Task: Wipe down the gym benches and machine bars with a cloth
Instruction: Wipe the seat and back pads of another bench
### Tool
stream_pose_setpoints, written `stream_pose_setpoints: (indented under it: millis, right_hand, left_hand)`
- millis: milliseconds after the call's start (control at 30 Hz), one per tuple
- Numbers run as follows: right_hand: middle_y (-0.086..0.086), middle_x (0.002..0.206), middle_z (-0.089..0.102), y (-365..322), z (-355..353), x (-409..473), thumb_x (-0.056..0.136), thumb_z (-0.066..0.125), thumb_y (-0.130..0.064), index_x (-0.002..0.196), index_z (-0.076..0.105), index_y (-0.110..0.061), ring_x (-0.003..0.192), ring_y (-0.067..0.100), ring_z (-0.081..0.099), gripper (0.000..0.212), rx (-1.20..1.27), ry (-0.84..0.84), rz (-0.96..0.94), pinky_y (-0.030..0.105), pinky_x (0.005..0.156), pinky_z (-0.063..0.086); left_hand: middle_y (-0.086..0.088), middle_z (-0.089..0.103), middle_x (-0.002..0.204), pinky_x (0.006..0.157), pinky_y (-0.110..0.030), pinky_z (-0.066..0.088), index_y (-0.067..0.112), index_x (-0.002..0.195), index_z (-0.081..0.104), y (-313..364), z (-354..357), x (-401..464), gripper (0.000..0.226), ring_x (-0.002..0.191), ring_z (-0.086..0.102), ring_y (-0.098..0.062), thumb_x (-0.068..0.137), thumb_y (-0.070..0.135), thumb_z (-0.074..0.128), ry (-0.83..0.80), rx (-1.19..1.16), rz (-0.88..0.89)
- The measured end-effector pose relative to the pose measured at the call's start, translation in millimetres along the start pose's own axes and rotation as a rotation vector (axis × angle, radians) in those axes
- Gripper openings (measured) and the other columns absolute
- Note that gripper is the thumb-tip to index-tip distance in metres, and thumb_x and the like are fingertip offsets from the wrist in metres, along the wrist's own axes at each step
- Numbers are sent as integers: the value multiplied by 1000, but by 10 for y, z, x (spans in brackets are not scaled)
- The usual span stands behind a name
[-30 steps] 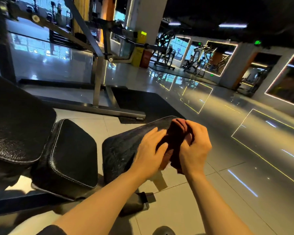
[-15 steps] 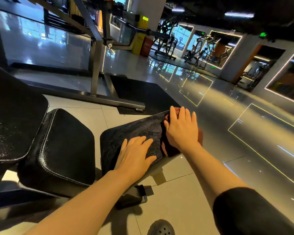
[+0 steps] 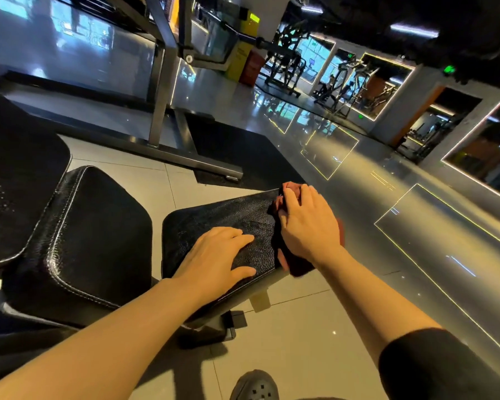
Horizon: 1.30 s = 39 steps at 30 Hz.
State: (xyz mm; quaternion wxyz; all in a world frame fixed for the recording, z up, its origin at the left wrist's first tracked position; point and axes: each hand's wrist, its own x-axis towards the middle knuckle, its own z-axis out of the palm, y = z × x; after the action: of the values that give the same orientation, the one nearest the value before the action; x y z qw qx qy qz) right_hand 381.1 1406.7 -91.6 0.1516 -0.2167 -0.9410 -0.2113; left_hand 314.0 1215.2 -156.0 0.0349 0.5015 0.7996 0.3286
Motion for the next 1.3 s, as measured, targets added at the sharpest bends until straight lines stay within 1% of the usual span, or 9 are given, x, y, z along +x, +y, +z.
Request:
stream_pose_setpoints:
  millis: [100,200,367,533,700,867,967,1133,1300]
  right_hand:
    - [19,118,54,-25,88,362,95,44,-32,129,48,-10,107,36,47,41,-50,-35,63,42,93,35]
    - [18,124,48,-89,57,291,97,42,-36,135,44,-11,110,36,45,46,-11,-19,7,41,94,34]
    - [9,141,39,-260,-125,-425,97,21,-50,147,34,-19,124,28,41,60,75,-67,-123,42,107,37]
    - [10,130,47,-242,22,-104,100,30,-46,143,37,-15,115,28,44,54,-8,-36,-94,40,103,34]
    - [17,140,39,-410,127,239,100,37,-43,146,33,-15,127,35,36,55,16,-97,-6,45,111,27]
    - [8,132,40,-626,-64,-449,100,31,-47,147,33,-16,114,25,42,57,64,-43,-203,37,99,38]
    - [7,130,44,-637,-28,-380,100,32,-47,147,34,-17,112,24,43,55,47,-52,-191,37,100,37]
    - [16,141,41,-707,204,181,100,36,-43,147,32,-14,128,33,38,56,-5,-130,-116,44,112,28]
    - [9,133,41,-748,39,-322,100,33,-46,144,34,-16,114,24,42,54,81,-57,-267,37,101,35]
  left_hand:
    - [8,30,154,115,-29,18,31,149,30,9,21,-54,66,142,20,-11,91,50,56,10,-2,5]
    - [7,27,155,116,-30,16,31,151,26,-19,21,-129,66,143,17,-13,93,50,53,-9,34,3]
    - [6,24,156,117,-32,15,29,151,24,-104,12,-286,66,144,17,-13,94,51,49,-21,61,-44]
    - [4,22,157,121,-37,10,29,150,26,-143,-18,-366,61,145,15,-15,96,47,48,-23,127,-61]
    - [2,24,157,117,-33,15,26,151,24,-174,-5,-503,58,144,19,-17,99,40,45,-15,117,-136]
    - [1,25,157,117,-35,17,26,152,23,-115,60,-552,56,143,23,-19,101,37,43,28,70,-192]
    - [0,28,155,117,-35,20,25,151,25,-112,67,-561,56,140,27,-21,100,37,45,37,90,-201]
    - [0,25,156,116,-36,20,26,152,21,-27,160,-668,57,141,25,-20,101,35,44,37,82,-243]
    - [3,25,156,117,-36,19,29,151,23,-98,148,-717,56,141,25,-18,100,35,46,37,65,-232]
